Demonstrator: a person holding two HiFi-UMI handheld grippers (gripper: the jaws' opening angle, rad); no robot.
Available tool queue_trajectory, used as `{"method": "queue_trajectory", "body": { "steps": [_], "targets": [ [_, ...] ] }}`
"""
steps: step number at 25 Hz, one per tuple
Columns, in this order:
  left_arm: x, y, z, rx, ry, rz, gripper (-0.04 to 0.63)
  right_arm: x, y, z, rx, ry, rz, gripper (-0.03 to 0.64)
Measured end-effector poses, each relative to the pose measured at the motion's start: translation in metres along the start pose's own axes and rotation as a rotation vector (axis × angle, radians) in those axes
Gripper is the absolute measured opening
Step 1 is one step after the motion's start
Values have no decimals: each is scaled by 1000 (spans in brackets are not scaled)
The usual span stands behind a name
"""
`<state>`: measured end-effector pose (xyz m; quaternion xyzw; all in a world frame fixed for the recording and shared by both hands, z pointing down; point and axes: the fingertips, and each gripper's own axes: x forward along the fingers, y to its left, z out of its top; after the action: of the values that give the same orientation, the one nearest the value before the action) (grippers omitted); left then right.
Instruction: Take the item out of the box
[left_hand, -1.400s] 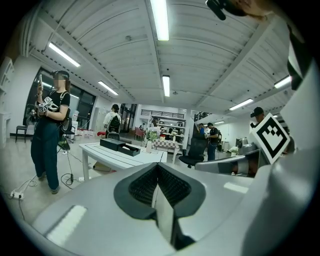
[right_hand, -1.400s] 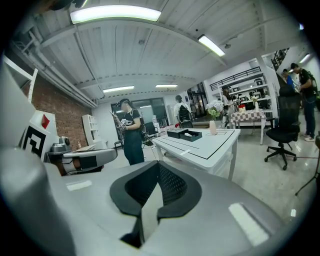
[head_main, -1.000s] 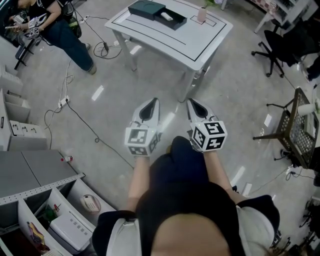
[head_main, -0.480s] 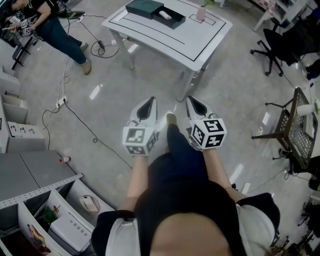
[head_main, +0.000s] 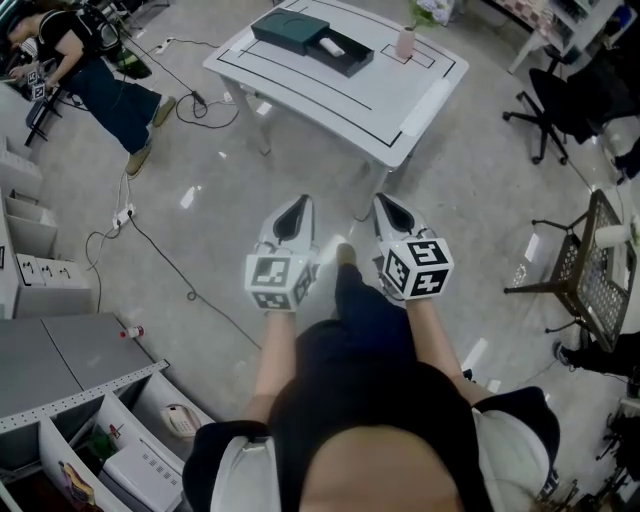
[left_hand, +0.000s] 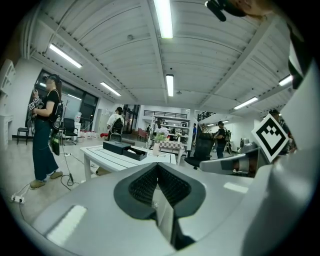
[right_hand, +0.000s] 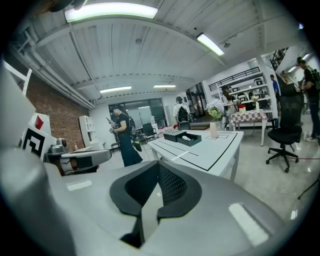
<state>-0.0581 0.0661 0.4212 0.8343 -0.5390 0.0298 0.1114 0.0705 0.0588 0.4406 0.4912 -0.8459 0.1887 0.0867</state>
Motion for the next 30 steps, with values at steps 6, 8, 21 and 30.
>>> {"method": "queue_trajectory", "body": {
  "steps": [6, 8, 21, 30],
  "targets": [
    [25, 15, 7, 5, 1, -6, 11, 28, -8, 16, -16, 7, 5, 2],
    [32, 22, 13, 2, -5, 4, 11, 37, -9, 21, -19, 9, 13, 2],
    [81, 61, 19, -11, -3, 8, 11, 99, -19, 46, -31, 36, 20, 2],
    [132, 75, 17, -30, 35, -13, 11, 138, -49, 57, -12, 69, -7, 2]
  ]
}}
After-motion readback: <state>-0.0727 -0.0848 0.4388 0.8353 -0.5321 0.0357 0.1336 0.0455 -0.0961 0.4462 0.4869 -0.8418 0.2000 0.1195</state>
